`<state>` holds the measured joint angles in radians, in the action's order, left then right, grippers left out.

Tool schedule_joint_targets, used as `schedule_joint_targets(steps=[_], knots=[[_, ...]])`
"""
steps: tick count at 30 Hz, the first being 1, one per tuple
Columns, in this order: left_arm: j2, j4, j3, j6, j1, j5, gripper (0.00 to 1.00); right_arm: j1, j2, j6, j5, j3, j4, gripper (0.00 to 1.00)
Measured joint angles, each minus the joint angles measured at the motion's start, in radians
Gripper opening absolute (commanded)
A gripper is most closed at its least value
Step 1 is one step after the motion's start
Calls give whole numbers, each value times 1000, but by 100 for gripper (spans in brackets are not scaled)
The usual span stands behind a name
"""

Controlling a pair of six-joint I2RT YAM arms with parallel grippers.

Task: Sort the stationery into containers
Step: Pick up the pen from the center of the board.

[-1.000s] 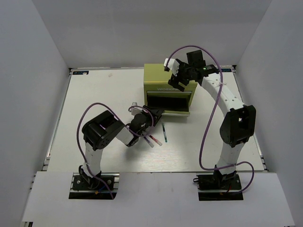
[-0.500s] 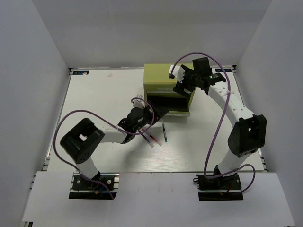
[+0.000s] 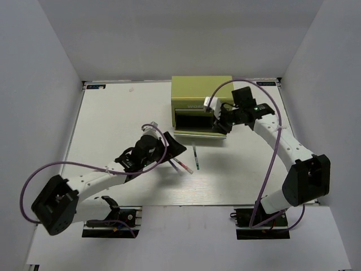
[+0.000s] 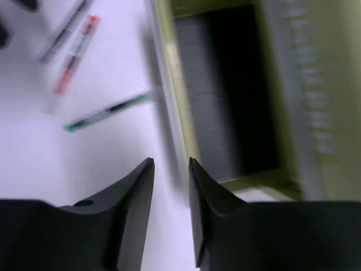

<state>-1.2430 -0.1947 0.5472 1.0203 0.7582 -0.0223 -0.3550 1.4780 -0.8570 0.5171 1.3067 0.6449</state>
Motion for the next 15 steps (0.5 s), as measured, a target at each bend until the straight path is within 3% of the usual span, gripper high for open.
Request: schedule_joint_targets(steps=[2,4,7,10,15], knots=[[75,93,0,4,-6,48,99,-42,-6,47,23,-55,3,35],[130,173,0,11,-11,95,99,-98,-20,97,30,-143,-1,42],[194,290,0,33,-12,159,99,-174,-52,162,17,-280,-14,46],[238,386,0,65,-12,197,99,-225,-86,255,-32,-374,-58,53],[290,492,-27,117,-12,223,99,-262,-81,373,-143,-429,-193,54]])
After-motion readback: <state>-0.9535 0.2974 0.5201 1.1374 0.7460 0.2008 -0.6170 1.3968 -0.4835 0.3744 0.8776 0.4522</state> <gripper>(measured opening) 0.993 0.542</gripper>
